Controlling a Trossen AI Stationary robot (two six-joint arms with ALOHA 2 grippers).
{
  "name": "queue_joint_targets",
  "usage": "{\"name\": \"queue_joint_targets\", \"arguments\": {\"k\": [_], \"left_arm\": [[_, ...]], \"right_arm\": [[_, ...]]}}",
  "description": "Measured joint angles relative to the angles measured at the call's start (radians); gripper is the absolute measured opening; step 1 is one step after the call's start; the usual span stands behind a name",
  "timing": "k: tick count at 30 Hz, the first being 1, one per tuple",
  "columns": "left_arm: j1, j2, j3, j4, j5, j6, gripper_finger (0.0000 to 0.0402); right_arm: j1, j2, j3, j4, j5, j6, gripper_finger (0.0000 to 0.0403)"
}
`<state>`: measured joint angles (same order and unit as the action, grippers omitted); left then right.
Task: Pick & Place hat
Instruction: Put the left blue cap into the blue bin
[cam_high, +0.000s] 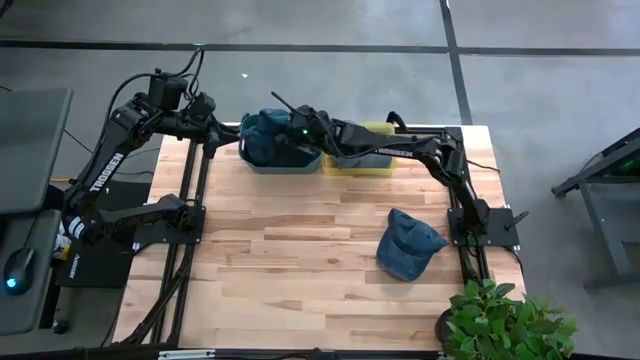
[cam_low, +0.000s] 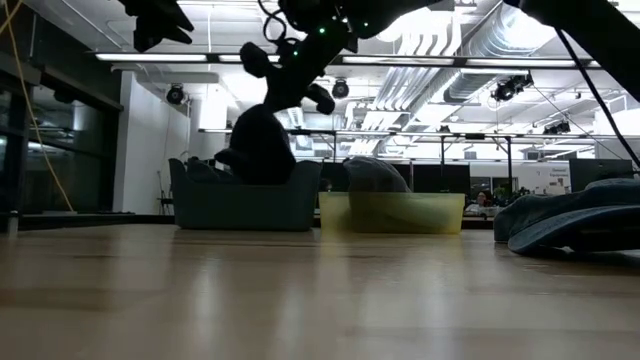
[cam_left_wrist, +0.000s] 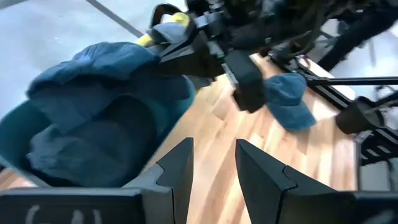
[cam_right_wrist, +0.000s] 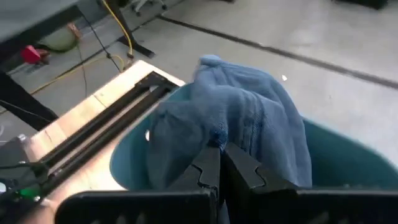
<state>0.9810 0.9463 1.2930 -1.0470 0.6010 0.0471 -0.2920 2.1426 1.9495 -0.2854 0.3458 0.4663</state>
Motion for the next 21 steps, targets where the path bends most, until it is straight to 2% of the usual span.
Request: {"name": "queue_joint_targets", "arguments": {"k": [2, 9, 15, 21], "left_arm": [[-0.001, 0.000, 0.000, 0.000, 0.012, -0.002, 0.0117], [0.000, 0.001, 0.000, 0.004, 0.026, -0.010, 0.0117], [0.000, 0.002, 0.000, 0.005, 0.030, -0.011, 0.0117], [0.000, 0.002, 0.000, 0.005, 0.030, -0.011, 0.0117]], "right_arm": [[0.002, 0.015, 0.000, 0.021, 0.011, 0.014, 0.0000], [0.009, 0.080, 0.000, 0.092, -0.089, 0.058, 0.0000], [0.013, 0.124, -0.001, 0.145, -0.112, 0.072, 0.0000], [-0.003, 0.137, -0.001, 0.165, -0.048, 0.078, 0.0000]]}}
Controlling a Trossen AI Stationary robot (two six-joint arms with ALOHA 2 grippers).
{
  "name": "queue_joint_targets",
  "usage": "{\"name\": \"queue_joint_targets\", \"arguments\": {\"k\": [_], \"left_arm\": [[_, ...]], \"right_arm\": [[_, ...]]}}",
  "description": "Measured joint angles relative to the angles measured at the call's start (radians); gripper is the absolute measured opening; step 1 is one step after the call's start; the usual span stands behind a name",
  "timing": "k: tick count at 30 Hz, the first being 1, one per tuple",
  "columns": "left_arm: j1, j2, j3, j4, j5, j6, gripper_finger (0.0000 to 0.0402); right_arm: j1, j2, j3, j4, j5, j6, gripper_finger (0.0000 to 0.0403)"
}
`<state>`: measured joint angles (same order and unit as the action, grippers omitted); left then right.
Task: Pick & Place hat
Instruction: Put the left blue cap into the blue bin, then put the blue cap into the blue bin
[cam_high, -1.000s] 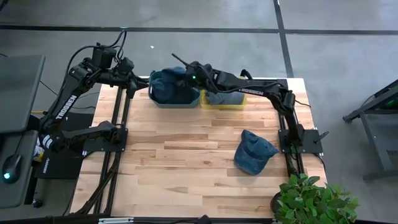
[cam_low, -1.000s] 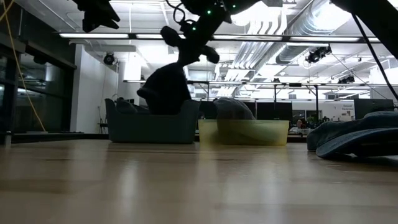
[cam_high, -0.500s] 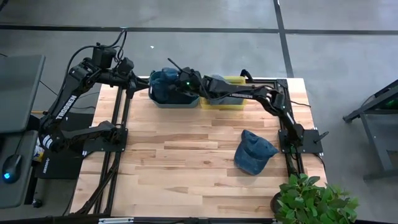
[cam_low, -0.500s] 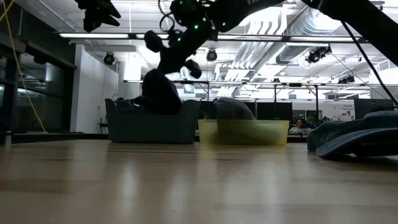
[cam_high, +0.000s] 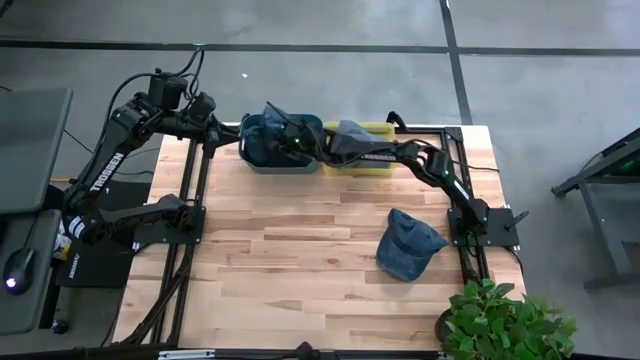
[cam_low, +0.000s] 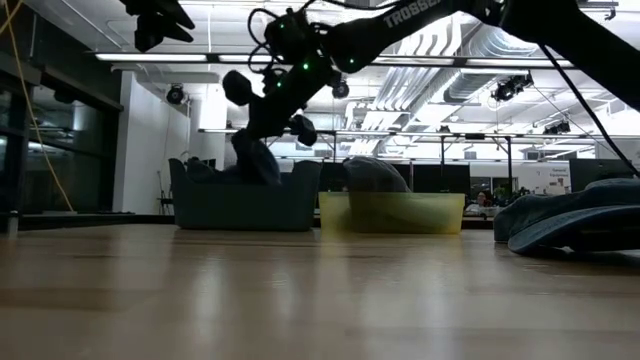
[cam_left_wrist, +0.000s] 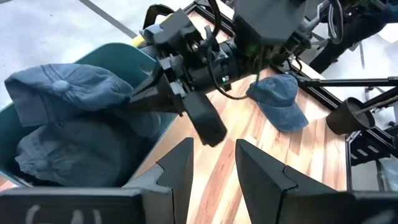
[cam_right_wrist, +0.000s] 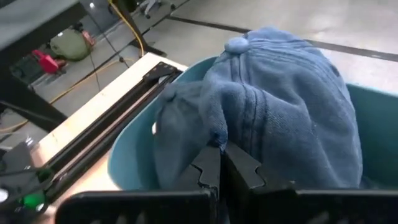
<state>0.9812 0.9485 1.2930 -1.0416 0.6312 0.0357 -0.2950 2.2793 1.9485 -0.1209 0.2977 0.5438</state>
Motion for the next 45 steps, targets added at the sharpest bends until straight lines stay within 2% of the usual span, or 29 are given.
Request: {"name": "queue_joint_targets", "arguments": {"k": [12, 15, 18, 23, 31, 34, 38, 45], "left_arm": [[0.000, 0.001, 0.000, 0.000, -0.012, -0.009, 0.0117], [0.000, 0.001, 0.000, 0.000, -0.014, -0.010, 0.0117], [0.000, 0.001, 0.000, 0.000, -0.017, -0.010, 0.0117], [0.000, 0.001, 0.000, 0.000, -0.017, -0.014, 0.0117], [0.000, 0.001, 0.000, -0.002, -0.017, -0.014, 0.0117], [0.000, 0.001, 0.000, -0.005, -0.017, -0.014, 0.0117], [0.000, 0.001, 0.000, -0.006, -0.017, -0.014, 0.0117], [0.000, 0.001, 0.000, -0.009, -0.016, -0.015, 0.0117]], "right_arm": [[-0.016, 0.079, 0.001, 0.037, -0.119, 0.040, 0.0000], [-0.020, 0.081, 0.001, 0.025, -0.172, 0.021, 0.0000], [-0.020, 0.075, 0.001, 0.029, -0.174, -0.026, 0.0008], [-0.024, 0.059, 0.001, 0.029, -0.203, -0.051, 0.0055], [-0.027, 0.045, 0.001, 0.027, -0.283, -0.029, 0.0181], [-0.026, 0.027, 0.001, 0.021, -0.288, -0.029, 0.0216], [-0.027, -0.012, 0.001, 0.013, -0.278, -0.074, 0.0235], [-0.036, -0.116, 0.001, -0.079, -0.271, -0.149, 0.0236]]}}
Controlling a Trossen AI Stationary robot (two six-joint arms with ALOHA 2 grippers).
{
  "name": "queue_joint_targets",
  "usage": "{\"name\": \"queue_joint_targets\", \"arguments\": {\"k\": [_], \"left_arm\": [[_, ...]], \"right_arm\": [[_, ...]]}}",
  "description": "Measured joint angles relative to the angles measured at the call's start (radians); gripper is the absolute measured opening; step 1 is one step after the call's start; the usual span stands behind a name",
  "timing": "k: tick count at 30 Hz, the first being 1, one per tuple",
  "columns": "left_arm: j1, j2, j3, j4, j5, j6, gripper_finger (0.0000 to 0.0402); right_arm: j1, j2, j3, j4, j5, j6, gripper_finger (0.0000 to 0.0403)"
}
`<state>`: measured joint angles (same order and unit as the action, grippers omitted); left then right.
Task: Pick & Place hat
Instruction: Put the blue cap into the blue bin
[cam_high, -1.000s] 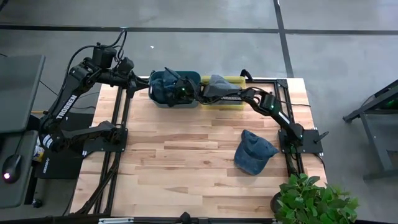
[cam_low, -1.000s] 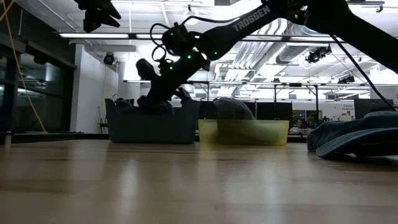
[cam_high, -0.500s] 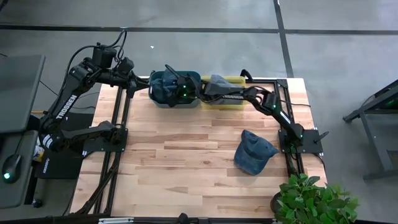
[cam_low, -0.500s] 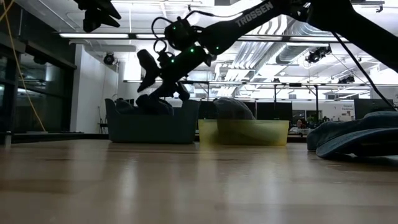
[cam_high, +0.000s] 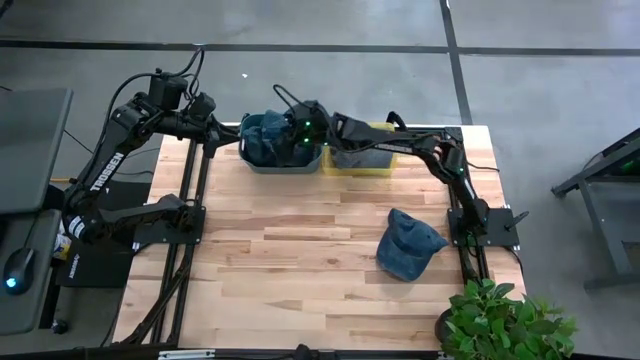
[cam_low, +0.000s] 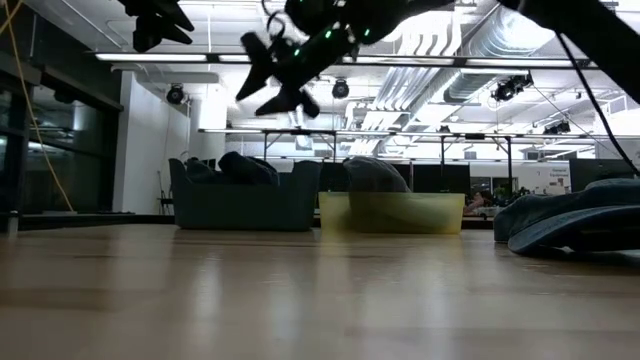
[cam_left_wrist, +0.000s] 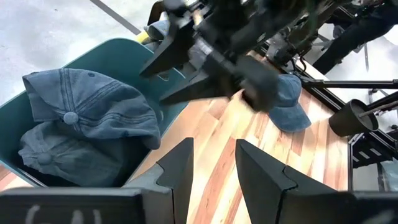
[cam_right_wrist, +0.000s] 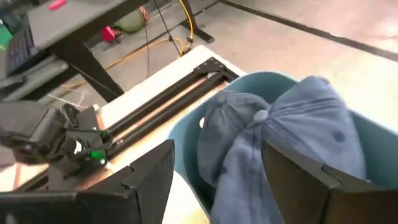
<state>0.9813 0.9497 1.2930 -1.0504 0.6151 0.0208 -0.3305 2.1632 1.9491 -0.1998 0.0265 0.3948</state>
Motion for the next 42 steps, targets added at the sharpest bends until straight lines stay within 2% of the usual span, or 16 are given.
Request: {"name": "queue_joint_targets", "arguments": {"k": [12, 19, 22, 25, 29, 33, 37, 42], "left_arm": [[0.000, 0.000, 0.000, 0.001, 0.003, 0.000, 0.0117], [0.000, 0.000, 0.000, 0.001, 0.004, 0.005, 0.0117], [0.000, 0.000, 0.000, 0.003, 0.003, 0.015, 0.0117], [0.000, 0.000, 0.000, 0.003, 0.003, 0.024, 0.0117], [0.000, 0.000, 0.000, 0.003, 0.003, 0.024, 0.0117], [0.000, 0.000, 0.000, 0.003, 0.004, 0.027, 0.0117], [0.000, 0.000, 0.000, 0.003, 0.003, 0.033, 0.0117], [0.000, 0.000, 0.000, 0.002, 0.004, 0.035, 0.0117]], "right_arm": [[0.035, -0.230, 0.000, -0.285, 0.025, -0.121, 0.0236], [0.077, -0.363, 0.000, -0.600, 0.057, -0.100, 0.0236], [0.094, -0.402, 0.000, -0.751, 0.065, -0.041, 0.0236], [0.107, -0.421, 0.000, -0.899, 0.069, 0.085, 0.0236], [0.120, -0.422, 0.000, -1.087, 0.071, 0.251, 0.0236], [0.138, -0.410, 0.000, -1.228, 0.075, 0.334, 0.0236], [0.169, -0.401, 0.000, -1.355, 0.080, 0.406, 0.0236], [0.223, -0.412, -0.067, -1.364, 0.079, 0.529, 0.0236]]}}
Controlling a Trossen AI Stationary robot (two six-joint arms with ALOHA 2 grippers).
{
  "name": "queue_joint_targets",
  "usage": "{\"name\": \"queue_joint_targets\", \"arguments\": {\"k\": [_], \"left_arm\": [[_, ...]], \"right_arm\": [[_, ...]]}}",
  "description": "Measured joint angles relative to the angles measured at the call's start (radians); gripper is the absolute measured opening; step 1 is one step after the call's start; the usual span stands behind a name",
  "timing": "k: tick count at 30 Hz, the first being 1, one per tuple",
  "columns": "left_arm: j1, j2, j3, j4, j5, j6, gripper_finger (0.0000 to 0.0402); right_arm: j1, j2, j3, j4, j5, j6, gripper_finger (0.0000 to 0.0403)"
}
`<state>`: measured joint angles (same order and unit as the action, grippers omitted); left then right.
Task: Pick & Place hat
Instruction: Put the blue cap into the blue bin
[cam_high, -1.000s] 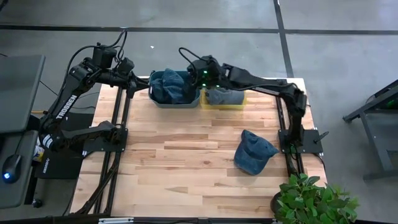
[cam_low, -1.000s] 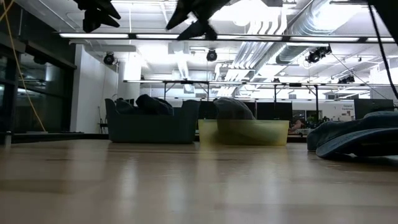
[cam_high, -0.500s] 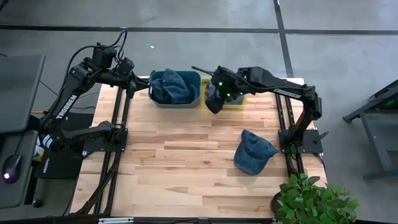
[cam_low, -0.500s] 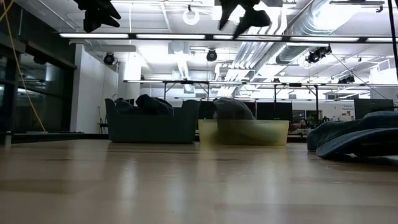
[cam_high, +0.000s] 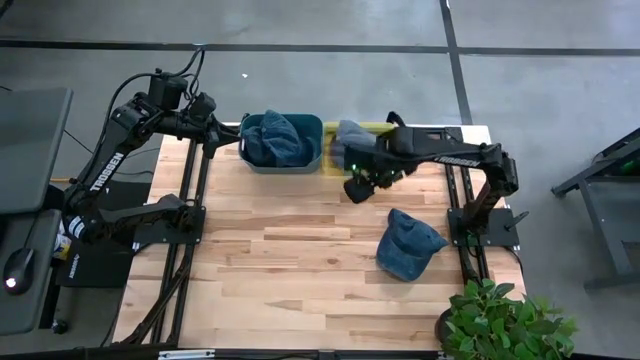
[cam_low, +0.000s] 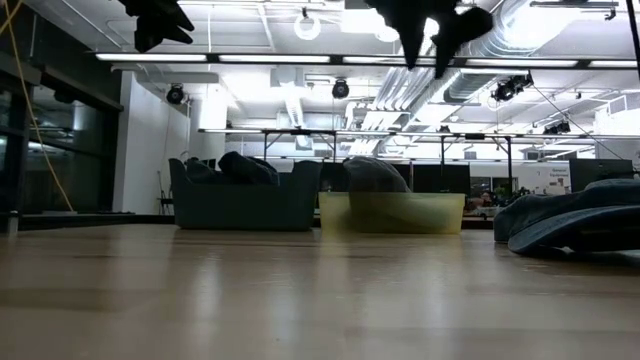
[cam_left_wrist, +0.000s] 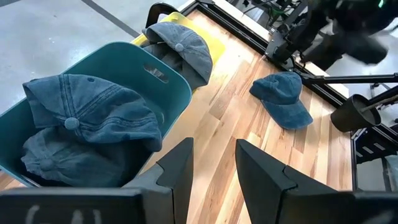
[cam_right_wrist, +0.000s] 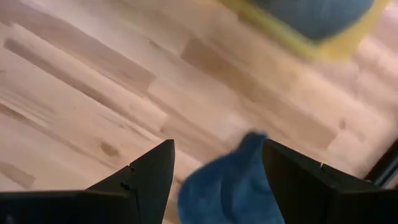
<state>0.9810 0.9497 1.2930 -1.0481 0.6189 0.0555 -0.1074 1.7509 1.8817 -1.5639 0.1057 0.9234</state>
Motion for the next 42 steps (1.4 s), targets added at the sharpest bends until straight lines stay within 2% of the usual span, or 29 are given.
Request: {"name": "queue_joint_targets", "arguments": {"k": [6, 13, 16, 22, 25, 37, 42], "left_arm": [[0.000, 0.000, 0.000, 0.000, 0.000, 0.000, 0.0117], [0.000, 0.000, 0.000, -0.002, 0.000, 0.016, 0.0117], [0.000, 0.000, 0.000, -0.003, 0.000, 0.018, 0.0117], [0.000, 0.000, 0.000, -0.008, 0.001, 0.019, 0.0117], [0.000, 0.000, 0.000, -0.008, 0.002, 0.019, 0.0117], [0.000, 0.000, 0.000, -0.003, 0.003, 0.019, 0.0117], [0.000, 0.000, 0.000, -0.004, 0.002, 0.019, 0.0117]], "right_arm": [[0.077, 0.000, -0.224, 0.003, -0.038, 0.179, 0.0236], [0.153, -0.042, -0.435, 0.114, -0.125, 0.371, 0.0236], [0.204, -0.102, -0.511, 0.190, -0.126, 0.525, 0.0236], [0.348, -0.288, -0.693, 0.316, -0.042, 0.919, 0.0236], [0.397, -0.352, -0.776, 0.357, -0.044, 1.050, 0.0236], [0.395, -0.379, -0.935, 0.411, -0.141, 1.153, 0.0236], [0.373, -0.379, -1.003, 0.498, -0.144, 1.165, 0.0236]]}}
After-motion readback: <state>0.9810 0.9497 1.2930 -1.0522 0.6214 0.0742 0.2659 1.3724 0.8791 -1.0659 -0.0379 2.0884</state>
